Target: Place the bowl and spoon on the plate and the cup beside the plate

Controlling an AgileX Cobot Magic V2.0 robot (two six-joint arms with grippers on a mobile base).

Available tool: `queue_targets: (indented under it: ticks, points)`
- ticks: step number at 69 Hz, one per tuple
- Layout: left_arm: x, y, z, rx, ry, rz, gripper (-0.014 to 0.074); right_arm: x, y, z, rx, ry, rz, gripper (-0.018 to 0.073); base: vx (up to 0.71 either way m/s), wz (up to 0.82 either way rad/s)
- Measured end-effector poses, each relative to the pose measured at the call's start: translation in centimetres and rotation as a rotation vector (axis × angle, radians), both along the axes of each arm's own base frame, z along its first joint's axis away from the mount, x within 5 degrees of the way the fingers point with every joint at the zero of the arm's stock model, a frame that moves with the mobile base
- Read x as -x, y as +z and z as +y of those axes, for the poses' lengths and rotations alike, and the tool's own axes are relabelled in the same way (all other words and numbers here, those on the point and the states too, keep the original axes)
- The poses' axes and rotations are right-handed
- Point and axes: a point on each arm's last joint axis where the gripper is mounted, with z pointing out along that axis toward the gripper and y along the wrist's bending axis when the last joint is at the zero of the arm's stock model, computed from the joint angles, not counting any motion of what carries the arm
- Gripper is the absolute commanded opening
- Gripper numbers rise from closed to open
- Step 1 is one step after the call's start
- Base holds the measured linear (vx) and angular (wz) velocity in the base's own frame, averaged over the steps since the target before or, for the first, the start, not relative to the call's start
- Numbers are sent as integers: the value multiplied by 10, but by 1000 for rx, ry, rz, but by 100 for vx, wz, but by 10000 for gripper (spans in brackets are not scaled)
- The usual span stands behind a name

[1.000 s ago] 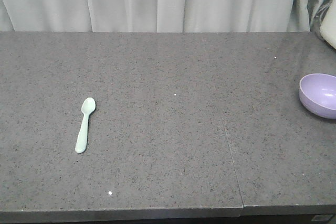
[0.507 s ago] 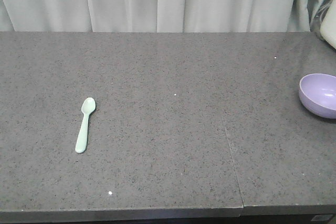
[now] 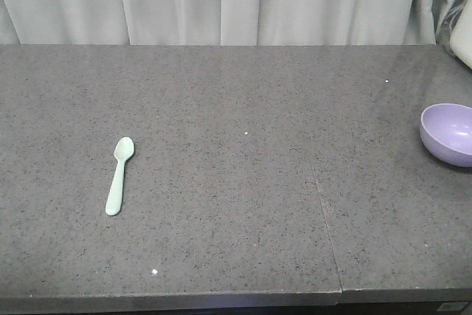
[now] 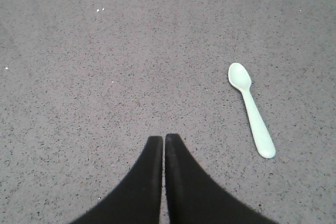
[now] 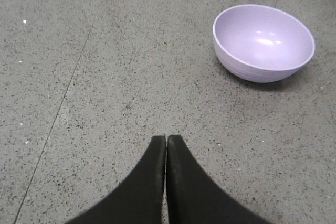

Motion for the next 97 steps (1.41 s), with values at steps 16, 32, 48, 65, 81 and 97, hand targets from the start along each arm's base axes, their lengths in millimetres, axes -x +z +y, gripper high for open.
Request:
queue_targets:
  ticks: [16, 32, 48, 65, 81, 97]
  points:
    - [0, 0, 0, 0, 0, 0, 320, -3, -2, 0, -1, 0, 19, 193, 0, 0]
    - [0, 0, 0, -11, -8, 2, 560, -3, -3, 0, -1, 1, 26, 456, 0, 0]
    - [-22, -1, -9, -4, -87, 69, 556, -2, -4, 0, -2, 3, 43, 484, 0, 0]
    - [-78, -4, -39, -4, -253, 233, 513, -2, -5, 0, -4, 4, 58, 484, 0, 0]
    - [-133, -17, -69, -26, -336, 421, 463, -2, -5, 0, -4, 4, 58, 484, 0, 0]
    - [-173, -41, -93, -34, -365, 527, 438, -2, -5, 0, -5, 4, 58, 484, 0, 0]
